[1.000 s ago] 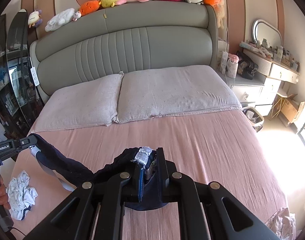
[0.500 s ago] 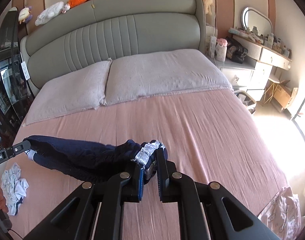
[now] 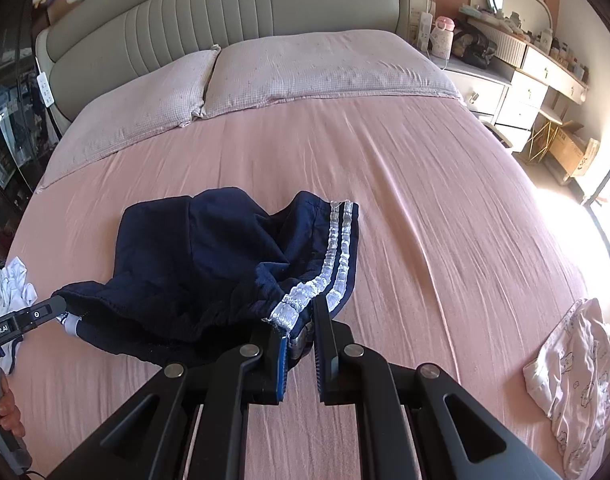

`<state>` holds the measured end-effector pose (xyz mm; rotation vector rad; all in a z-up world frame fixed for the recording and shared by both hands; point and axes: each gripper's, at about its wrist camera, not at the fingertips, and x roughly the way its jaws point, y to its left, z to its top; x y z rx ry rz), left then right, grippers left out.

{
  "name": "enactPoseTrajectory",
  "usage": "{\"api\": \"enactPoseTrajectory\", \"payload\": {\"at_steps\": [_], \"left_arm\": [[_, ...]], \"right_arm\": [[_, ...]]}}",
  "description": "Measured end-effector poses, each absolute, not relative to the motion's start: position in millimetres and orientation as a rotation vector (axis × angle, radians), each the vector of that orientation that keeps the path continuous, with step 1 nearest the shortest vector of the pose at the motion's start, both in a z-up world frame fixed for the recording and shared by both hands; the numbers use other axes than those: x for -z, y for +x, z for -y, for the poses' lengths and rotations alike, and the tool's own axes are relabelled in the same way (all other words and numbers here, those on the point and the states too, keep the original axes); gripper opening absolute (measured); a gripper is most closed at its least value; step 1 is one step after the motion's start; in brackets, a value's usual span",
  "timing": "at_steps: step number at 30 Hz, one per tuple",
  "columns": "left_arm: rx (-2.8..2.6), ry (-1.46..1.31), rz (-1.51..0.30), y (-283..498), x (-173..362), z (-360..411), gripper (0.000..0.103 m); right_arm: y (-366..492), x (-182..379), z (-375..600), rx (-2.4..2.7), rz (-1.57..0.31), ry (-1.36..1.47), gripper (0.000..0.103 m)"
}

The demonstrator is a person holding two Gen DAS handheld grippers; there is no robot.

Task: Fold clothes
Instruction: 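Lower the shorts flat onto the sheet with both grippers holding the waistband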

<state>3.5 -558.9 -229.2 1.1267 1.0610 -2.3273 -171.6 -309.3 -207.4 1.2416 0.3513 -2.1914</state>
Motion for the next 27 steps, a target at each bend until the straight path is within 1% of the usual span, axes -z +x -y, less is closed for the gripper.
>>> {"api": "enactPoseTrajectory", "payload": {"at_steps": [5, 11, 20, 24, 27], "left_arm": [[2.296, 1.160, -1.052, 8, 242, 551, 0.015], [2.247, 1.226, -1.034, 14, 259, 538, 0.015], [2.115, 1.341, -1.018, 25, 285, 526, 0.015], [2.059, 1.349, -1.132, 31, 304, 524, 0.016], [2.050, 1.294, -1.196, 37, 315, 519, 0.016]], "right_arm": [[-172, 227, 299, 2.172, -0.359, 1.319, 0.008], [-164, 238, 295, 2.139, -0.435, 1.367, 0.008], [-149, 248, 298, 2.126, -0.521, 1.362, 0.008], [-149, 264, 293, 2.122, -0.525, 1.383, 0.009], [-153, 278, 289, 2.112, -0.500, 1.426, 0.010]]}}
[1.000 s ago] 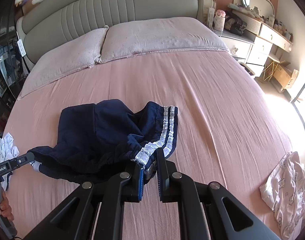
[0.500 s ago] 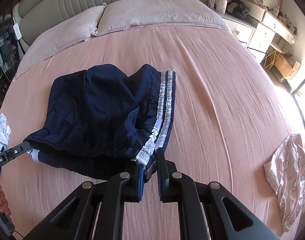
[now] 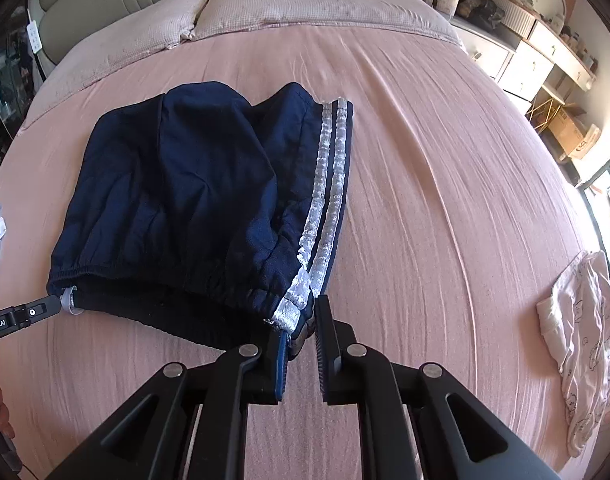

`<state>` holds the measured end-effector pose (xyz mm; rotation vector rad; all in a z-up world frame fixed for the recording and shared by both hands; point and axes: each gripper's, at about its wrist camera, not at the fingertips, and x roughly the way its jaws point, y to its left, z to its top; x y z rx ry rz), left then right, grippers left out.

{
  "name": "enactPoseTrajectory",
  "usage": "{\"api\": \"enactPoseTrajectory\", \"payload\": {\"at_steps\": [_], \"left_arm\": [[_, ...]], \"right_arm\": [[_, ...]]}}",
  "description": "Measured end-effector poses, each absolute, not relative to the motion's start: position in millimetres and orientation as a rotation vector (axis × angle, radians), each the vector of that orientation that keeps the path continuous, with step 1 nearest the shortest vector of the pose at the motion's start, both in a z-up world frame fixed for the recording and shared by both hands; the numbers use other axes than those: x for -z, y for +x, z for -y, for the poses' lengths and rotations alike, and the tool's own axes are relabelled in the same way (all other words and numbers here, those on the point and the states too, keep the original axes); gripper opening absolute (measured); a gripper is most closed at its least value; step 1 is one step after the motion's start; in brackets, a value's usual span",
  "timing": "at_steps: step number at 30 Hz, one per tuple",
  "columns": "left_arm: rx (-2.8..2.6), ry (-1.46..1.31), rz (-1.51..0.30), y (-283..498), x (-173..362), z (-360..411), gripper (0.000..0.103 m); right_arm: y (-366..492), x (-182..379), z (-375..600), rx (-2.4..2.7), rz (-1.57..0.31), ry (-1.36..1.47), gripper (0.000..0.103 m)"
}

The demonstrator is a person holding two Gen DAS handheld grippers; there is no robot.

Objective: Fold clothes

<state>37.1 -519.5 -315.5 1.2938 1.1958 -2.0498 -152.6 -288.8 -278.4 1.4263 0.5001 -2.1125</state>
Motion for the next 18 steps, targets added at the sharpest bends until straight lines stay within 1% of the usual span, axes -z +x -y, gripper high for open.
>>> {"api": "enactPoseTrajectory", "payload": {"at_steps": [4, 6, 10, 11, 14, 15, 16, 17, 18], "left_arm": [[2.034, 1.198, -1.221, 44, 323, 514, 0.016], [2.013, 1.140, -1.287, 49, 326, 515, 0.017], [1.933, 1.013, -1.506, 65, 336, 526, 0.017], [1.927, 1.014, -1.524, 66, 337, 527, 0.017], [1.955, 1.085, -1.423, 57, 331, 524, 0.017], [1.966, 1.120, -1.364, 51, 327, 521, 0.017], [1.980, 1.149, -1.304, 45, 324, 517, 0.020], [2.002, 1.168, -1.253, 39, 321, 513, 0.028], [2.035, 1.171, -1.253, 34, 320, 510, 0.035]], "right_arm": [[-157, 294, 286, 2.099, -0.457, 1.481, 0.012], [-157, 300, 286, 2.089, -0.460, 1.493, 0.013], [-159, 310, 287, 2.066, -0.435, 1.520, 0.020], [-160, 311, 287, 2.064, -0.429, 1.525, 0.022], [-161, 314, 288, 2.057, -0.413, 1.531, 0.024], [-162, 315, 289, 2.053, -0.410, 1.536, 0.024], [-162, 316, 289, 2.048, -0.407, 1.543, 0.024], [-162, 318, 290, 2.043, -0.405, 1.549, 0.024], [-163, 319, 290, 2.039, -0.400, 1.555, 0.024]]}}
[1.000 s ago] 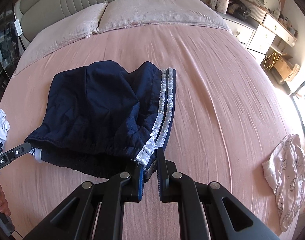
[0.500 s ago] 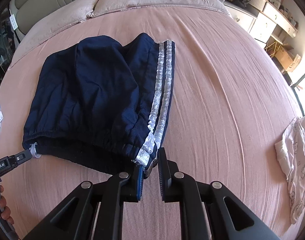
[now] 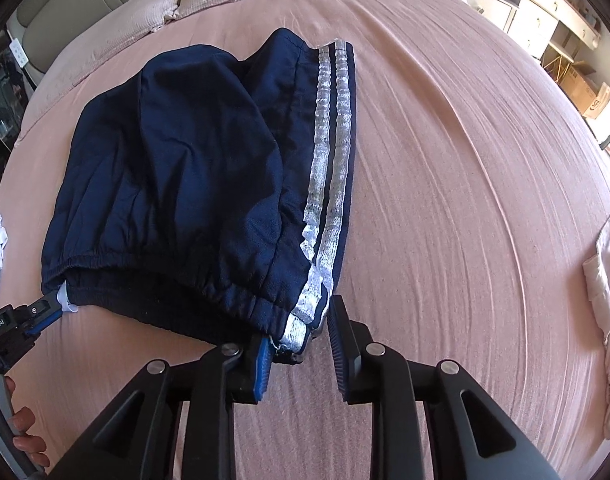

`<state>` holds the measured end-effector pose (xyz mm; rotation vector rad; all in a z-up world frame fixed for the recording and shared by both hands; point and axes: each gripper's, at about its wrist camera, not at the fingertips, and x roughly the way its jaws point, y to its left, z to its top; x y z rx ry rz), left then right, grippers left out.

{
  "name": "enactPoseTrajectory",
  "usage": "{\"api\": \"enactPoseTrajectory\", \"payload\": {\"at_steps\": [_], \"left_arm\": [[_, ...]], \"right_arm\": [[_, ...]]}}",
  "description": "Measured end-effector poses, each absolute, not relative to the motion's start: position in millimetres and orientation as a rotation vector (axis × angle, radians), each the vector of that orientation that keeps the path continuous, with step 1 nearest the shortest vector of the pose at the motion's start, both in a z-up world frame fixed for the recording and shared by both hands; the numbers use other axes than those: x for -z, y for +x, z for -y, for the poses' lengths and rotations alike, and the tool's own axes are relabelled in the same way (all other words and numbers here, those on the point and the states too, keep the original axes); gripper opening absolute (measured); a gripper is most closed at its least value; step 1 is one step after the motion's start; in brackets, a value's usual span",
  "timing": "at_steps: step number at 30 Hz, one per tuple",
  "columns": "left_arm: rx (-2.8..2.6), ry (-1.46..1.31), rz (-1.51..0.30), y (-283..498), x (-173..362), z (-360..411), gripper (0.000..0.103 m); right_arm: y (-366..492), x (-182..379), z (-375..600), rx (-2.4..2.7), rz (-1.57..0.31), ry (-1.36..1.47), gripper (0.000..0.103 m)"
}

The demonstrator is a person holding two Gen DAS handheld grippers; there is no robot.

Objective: Fold clothes

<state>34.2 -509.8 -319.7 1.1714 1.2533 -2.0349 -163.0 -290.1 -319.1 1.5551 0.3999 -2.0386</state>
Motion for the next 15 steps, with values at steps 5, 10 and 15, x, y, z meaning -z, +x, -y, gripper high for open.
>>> {"api": "enactPoseTrajectory", "payload": {"at_steps": [5, 10, 15], "left_arm": [[2.112, 1.201, -1.314, 12, 320, 502, 0.103], [2.101, 1.408, -1.104, -7, 312, 487, 0.103], [2.075, 1.249, -1.318, 23, 310, 491, 0.103]], "right_arm": [[-166, 317, 288, 2.049, -0.363, 1.552, 0.024], [-167, 308, 286, 2.080, -0.347, 1.497, 0.030], [-159, 304, 297, 2.101, -0.431, 1.415, 0.055]]}}
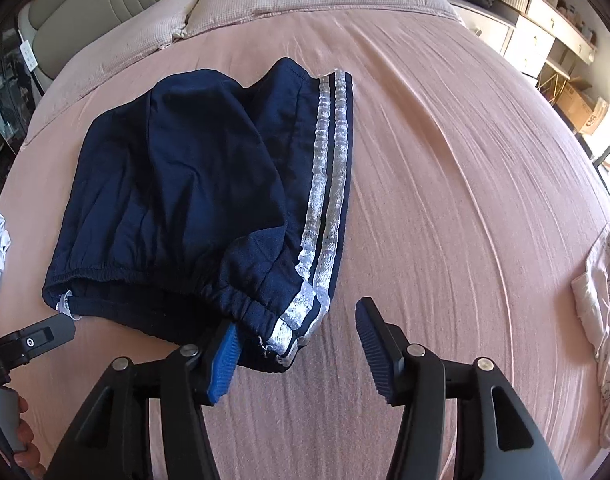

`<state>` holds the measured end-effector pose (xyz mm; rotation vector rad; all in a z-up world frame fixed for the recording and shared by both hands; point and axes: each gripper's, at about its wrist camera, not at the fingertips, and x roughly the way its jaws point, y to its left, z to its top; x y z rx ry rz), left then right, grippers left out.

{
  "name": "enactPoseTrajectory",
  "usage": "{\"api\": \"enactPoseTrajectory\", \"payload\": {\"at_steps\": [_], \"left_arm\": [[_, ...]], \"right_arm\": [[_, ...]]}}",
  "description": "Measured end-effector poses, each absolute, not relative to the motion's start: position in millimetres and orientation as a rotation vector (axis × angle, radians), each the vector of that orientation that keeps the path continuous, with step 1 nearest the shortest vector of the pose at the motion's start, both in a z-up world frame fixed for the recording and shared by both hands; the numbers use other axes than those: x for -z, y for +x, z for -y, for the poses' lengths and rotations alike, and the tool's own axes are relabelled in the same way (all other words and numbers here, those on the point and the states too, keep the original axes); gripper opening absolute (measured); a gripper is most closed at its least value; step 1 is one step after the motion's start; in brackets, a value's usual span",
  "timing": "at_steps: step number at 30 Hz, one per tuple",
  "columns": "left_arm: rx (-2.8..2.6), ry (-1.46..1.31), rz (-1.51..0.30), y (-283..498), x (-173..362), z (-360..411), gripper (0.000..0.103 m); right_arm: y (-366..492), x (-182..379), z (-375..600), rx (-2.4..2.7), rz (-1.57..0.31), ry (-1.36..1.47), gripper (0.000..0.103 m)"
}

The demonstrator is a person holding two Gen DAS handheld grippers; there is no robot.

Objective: Fold clothes

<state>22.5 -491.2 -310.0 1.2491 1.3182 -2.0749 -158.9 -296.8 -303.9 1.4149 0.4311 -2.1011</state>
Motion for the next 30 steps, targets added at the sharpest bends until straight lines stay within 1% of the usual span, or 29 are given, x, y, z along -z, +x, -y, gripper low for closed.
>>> {"api": "enactPoseTrajectory", "payload": {"at_steps": [3, 5, 6, 7, 12, 13, 19, 21, 25, 30], "left_arm": [[2.027, 1.105, -1.415, 37, 311, 498, 0.103], [2.033, 0.998, -1.449, 47, 308, 500, 0.103], [2.031, 0.985, -1.434, 47, 307, 501, 0.103], [2.029, 0.980, -1.413, 48, 306, 501, 0.103], [2.052, 1.101, -1.126, 16, 308, 500, 0.103], [2.059, 1.109, -1.099, 15, 309, 499, 0.103], [2.070, 1.011, -1.125, 19, 309, 500, 0.103], [2.081, 0.958, -1.149, 19, 307, 499, 0.095], [2.080, 0.912, -1.349, 8, 316, 497, 0.093], [2.069, 0.867, -1.363, 10, 313, 488, 0.093]], "right_arm": [[-155, 305, 304, 2.109, -0.525, 1.362, 0.055], [-153, 308, 311, 2.105, -0.583, 1.334, 0.055], [-152, 309, 315, 2.098, -0.605, 1.319, 0.055], [-151, 310, 317, 2.096, -0.629, 1.303, 0.055], [-149, 321, 335, 2.114, -0.784, 1.233, 0.055], [-149, 323, 336, 2.117, -0.797, 1.226, 0.055], [-156, 329, 342, 2.116, -0.791, 1.214, 0.055], [-158, 332, 345, 2.125, -0.794, 1.208, 0.055], [-166, 332, 346, 2.128, -0.735, 1.217, 0.054], [-175, 334, 345, 2.126, -0.667, 1.252, 0.053]]}}
